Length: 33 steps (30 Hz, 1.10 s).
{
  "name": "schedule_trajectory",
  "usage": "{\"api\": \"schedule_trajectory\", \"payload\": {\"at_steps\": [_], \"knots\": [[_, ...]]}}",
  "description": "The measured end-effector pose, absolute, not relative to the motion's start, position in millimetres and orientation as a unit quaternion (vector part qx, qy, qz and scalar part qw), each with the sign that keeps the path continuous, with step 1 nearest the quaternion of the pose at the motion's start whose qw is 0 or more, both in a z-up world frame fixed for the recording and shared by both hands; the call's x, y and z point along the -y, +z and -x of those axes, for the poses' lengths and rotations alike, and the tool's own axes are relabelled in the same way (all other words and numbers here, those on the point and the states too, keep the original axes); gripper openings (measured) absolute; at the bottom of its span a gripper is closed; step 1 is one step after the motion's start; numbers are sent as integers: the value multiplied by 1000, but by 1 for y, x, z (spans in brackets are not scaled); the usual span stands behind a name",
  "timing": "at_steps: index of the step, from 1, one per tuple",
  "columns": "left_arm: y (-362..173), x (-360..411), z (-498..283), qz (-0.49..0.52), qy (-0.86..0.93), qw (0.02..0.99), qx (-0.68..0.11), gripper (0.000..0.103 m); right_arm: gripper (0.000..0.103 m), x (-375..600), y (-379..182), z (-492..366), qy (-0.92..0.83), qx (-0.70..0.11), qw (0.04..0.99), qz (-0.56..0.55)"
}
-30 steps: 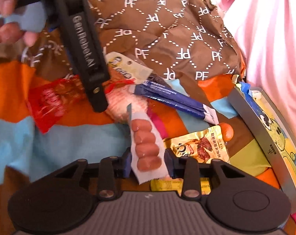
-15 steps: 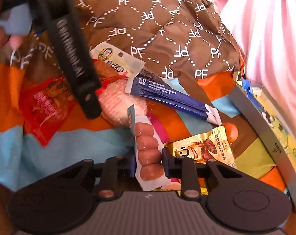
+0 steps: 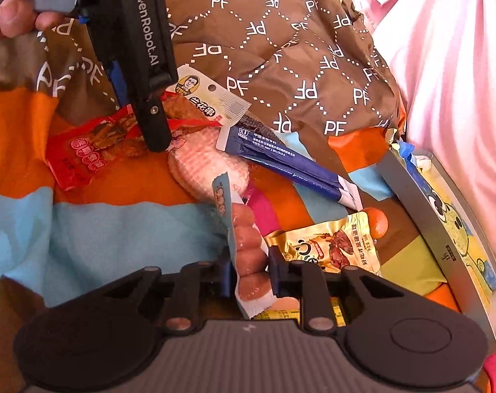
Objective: Organize snacks
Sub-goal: 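Lift the red pack with the left tool while the right tool lifts the sausage pack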
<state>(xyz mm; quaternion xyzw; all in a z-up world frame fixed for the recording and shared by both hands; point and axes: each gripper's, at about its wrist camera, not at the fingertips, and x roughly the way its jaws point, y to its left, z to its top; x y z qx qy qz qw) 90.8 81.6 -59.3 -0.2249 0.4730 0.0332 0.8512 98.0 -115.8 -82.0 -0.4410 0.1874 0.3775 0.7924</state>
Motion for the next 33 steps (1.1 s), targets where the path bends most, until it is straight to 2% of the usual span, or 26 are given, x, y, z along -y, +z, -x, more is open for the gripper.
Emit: {"api": "schedule_trajectory", "payload": {"at_steps": [17,27,33], "knots": [[-39,-73,-81,216,26,869,-445,41,18,126,-81,-68,355,-98,780,506],[-19,-63,-96,229,17,876,-425,41,18,139,-46,-80,305,-74,802,507],[8,-40,-135,229,-4,899,-373,41,18,153,-19,-123,240,-84,839,481]]}}
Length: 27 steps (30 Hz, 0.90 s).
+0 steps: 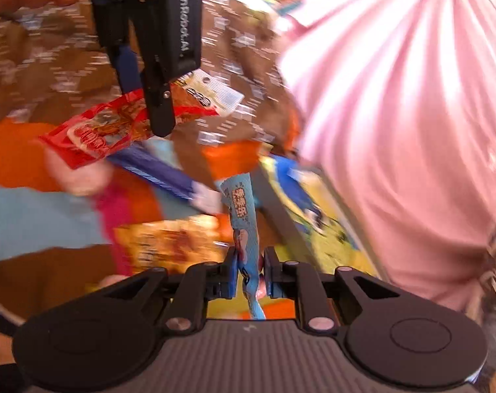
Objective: Organize snacks
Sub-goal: 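Lift the red pack with the left tool while the right tool lifts the sausage pack, then lower both held packs into the grey tray and open both tools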
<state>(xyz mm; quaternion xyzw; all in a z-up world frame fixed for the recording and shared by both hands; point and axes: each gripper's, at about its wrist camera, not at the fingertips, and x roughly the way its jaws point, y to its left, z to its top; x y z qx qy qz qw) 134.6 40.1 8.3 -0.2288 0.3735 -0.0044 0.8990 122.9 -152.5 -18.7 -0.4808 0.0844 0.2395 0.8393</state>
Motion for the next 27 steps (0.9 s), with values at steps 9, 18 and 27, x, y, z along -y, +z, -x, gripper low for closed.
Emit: {"api": "schedule_trajectory", "payload": {"at_steps": [9,18,27], "knots": [[41,-18,-224,274,-3,908,-317,41,18,174,17,-201,177,-107,894,398],[48,-13,-319,343,-5,905,-252,42,18,186,26,-276,117,-119,919,356],[24,8,-372,340,13,894,-290,49,20,201,26,-340,99,-203,931,287]]}}
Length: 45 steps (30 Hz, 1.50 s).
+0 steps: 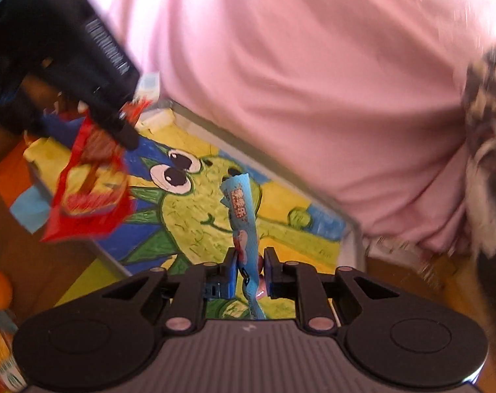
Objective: Organize snacks
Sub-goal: 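Lower both held packs into the grey tray and open both tools, then move both tools back over the remaining snacks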
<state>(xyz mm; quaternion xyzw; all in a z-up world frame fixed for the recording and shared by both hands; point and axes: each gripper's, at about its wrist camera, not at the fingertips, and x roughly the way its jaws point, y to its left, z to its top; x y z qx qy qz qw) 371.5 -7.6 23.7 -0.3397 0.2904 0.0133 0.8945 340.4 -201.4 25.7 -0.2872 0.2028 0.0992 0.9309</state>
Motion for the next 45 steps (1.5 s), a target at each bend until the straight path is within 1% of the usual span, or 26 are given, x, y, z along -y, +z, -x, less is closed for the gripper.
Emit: {"api": "schedule_trajectory", "payload": {"at_steps": [1,2,5,6,7,8,10,11,12,13,15,20,21,23,24,28,36,45], "knots": [[21,10,-374,339,15,894,-293,51,21,206,27,-345,105,-209,934,269],[19,10,-378,339,14,893,-297,56,25,210,29,-347,111,-213,938,250],[13,11,-382,330,19,895,-300,66,37,219,34,-348,120,-219,946,207],[12,11,-381,327,21,897,-298,70,46,221,36,-349,122,-217,948,197],[11,10,-376,325,23,899,-294,76,51,224,38,-348,123,-214,950,190],[11,10,-375,321,27,902,-288,80,58,225,39,-347,123,-212,953,181],[12,9,-374,314,30,906,-281,83,62,225,43,-345,126,-210,955,165],[14,10,-372,311,31,908,-278,85,66,225,44,-342,127,-209,956,159],[17,10,-370,307,29,911,-273,86,72,225,46,-341,127,-208,957,156],[19,11,-368,303,28,914,-269,89,75,225,47,-338,128,-203,958,155],[25,13,-362,288,25,923,-254,93,86,224,50,-331,129,-188,961,155],[44,17,-346,246,20,944,-219,95,101,228,66,-313,127,-147,971,139],[48,16,-342,243,21,946,-214,95,103,229,70,-308,125,-136,973,135],[54,15,-335,239,24,949,-205,101,103,231,77,-298,121,-120,977,132],[58,14,-329,237,26,950,-199,102,103,231,81,-293,119,-112,978,130],[70,10,-311,226,28,955,-187,102,103,234,94,-272,116,-88,981,128],[77,-1,-259,178,18,962,-207,102,103,238,109,-218,147,-71,978,128],[64,-25,-199,143,9,959,-244,102,103,234,98,-170,181,-91,970,135]]}}
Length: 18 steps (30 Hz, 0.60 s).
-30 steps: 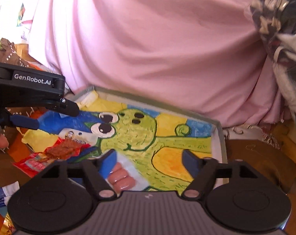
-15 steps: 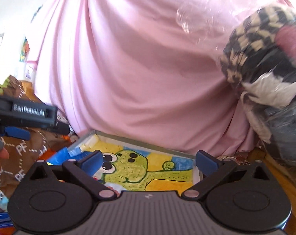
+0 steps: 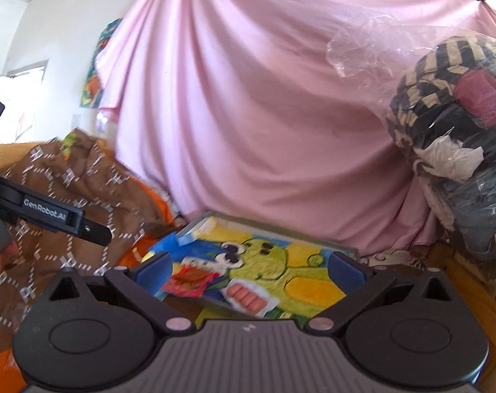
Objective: Organize snacks
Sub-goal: 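Move both tools back over the remaining snacks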
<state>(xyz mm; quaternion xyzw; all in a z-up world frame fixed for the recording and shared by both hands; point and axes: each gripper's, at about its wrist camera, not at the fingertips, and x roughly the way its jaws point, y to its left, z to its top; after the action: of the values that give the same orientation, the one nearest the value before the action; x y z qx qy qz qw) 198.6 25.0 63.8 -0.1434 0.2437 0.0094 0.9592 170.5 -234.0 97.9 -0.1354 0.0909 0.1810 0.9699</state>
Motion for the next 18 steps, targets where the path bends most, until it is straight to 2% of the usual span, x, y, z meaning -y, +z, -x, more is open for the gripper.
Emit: {"api": "schedule_trajectory", "payload": {"at_steps": [18], "knots": [[8,-63,-128,85,11,937,-338,102,103,214,40,-105,262,-178,929,194]]}}
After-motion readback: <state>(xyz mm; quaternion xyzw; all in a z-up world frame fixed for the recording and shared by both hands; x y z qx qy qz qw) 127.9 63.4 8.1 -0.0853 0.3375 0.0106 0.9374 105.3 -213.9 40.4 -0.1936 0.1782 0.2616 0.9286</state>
